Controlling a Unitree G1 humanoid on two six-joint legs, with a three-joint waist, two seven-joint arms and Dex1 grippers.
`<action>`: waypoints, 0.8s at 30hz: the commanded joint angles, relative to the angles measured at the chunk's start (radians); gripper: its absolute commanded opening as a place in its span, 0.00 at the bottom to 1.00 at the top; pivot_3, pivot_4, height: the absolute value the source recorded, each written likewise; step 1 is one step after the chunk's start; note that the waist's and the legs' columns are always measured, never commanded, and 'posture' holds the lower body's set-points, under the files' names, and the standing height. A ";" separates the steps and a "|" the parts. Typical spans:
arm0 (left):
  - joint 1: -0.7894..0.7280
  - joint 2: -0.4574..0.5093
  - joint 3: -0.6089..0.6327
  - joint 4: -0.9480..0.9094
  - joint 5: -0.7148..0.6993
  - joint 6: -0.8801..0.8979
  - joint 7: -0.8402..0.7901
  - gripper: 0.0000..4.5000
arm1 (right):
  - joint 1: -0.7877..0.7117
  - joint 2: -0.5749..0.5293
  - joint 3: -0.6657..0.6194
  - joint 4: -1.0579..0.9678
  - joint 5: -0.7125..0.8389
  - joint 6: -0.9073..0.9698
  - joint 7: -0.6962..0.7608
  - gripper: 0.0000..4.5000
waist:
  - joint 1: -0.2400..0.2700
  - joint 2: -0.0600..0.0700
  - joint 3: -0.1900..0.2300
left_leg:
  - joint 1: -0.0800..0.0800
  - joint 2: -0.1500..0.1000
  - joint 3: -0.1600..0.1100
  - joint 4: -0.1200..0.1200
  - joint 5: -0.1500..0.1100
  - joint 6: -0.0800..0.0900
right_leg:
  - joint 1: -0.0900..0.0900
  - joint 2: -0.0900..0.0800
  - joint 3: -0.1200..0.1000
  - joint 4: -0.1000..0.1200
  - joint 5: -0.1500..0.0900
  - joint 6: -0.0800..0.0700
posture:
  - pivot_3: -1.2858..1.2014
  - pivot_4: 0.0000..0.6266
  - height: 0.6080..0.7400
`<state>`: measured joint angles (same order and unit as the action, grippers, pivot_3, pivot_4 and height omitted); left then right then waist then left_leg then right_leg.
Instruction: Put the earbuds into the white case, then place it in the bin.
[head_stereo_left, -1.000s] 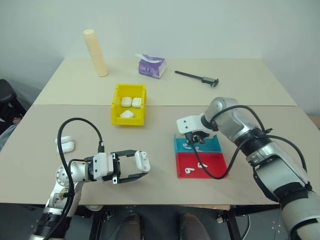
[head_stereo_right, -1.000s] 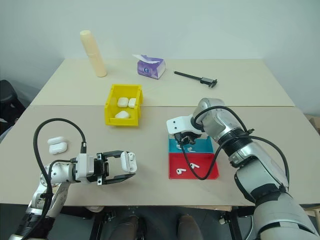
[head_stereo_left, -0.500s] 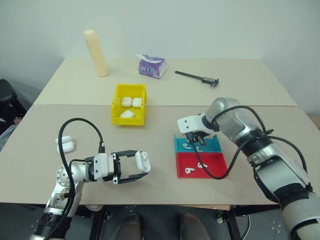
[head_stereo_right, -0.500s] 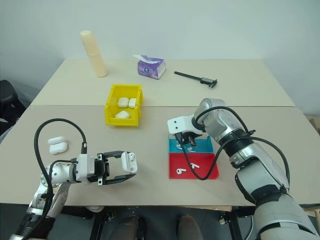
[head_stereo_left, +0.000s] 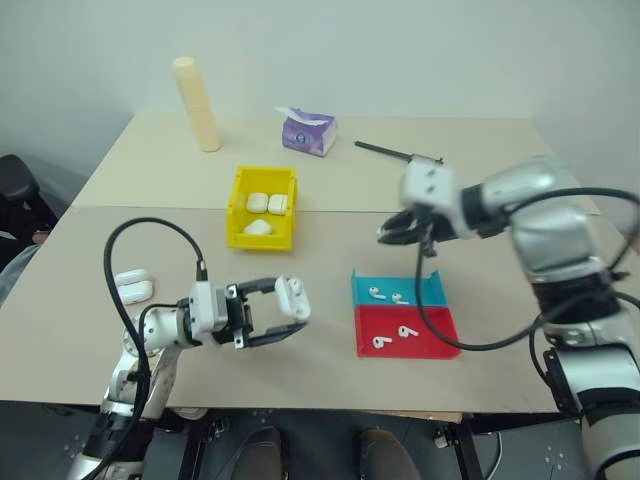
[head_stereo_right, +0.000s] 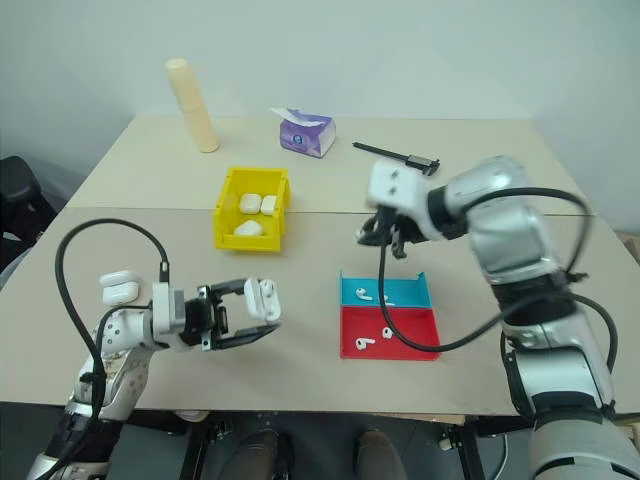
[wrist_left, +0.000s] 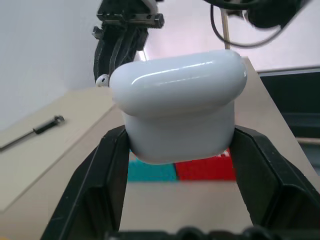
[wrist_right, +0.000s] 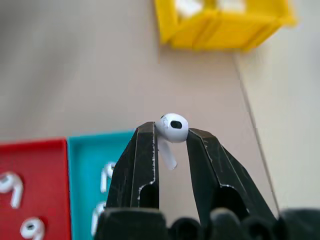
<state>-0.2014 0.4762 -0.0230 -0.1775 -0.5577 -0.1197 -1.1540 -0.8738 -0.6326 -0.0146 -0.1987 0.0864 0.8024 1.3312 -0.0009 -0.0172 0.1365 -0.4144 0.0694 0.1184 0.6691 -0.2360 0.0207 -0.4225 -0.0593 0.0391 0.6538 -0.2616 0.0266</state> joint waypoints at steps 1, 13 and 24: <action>-0.046 -0.022 -0.008 -0.071 -0.079 0.078 0.022 0.61 | 0.055 0.056 -0.265 -0.211 0.274 0.196 -0.064 0.17 | 0.000 0.000 0.000 | 0.000 0.000 -0.002 0.000 0.000 0.000 | 0.000 0.000 0.000 0.000 0.000 0.000 | 0.52 0.24 1.00; -0.184 -0.125 -0.085 -0.005 -0.030 0.100 -0.003 0.61 | 0.291 0.243 -0.481 -0.450 0.874 0.325 -0.403 0.17 | -0.014 0.000 0.000 | 0.003 -0.001 -0.004 -0.001 0.000 0.000 | 0.003 0.001 0.001 -0.001 0.000 0.000 | 0.52 0.24 1.00; -0.190 -0.139 -0.084 -0.002 -0.018 0.088 -0.015 0.61 | 0.430 0.151 -0.269 -0.483 0.845 0.132 -0.447 0.17 | -0.014 0.000 0.000 | 0.002 -0.001 -0.005 -0.001 0.000 0.000 | 0.003 0.001 0.001 -0.003 0.000 0.001 | 0.52 0.24 1.00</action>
<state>-0.3805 0.3427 -0.1176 -0.1650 -0.5743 -0.0124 -1.1680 -0.4464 -0.4685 -0.2977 -0.6578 0.9406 0.9810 0.8850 -0.0145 -0.0177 0.1363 -0.4122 0.0682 0.1135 0.6680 -0.2360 0.0209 -0.4191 -0.0581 0.0402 0.6505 -0.2615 0.0276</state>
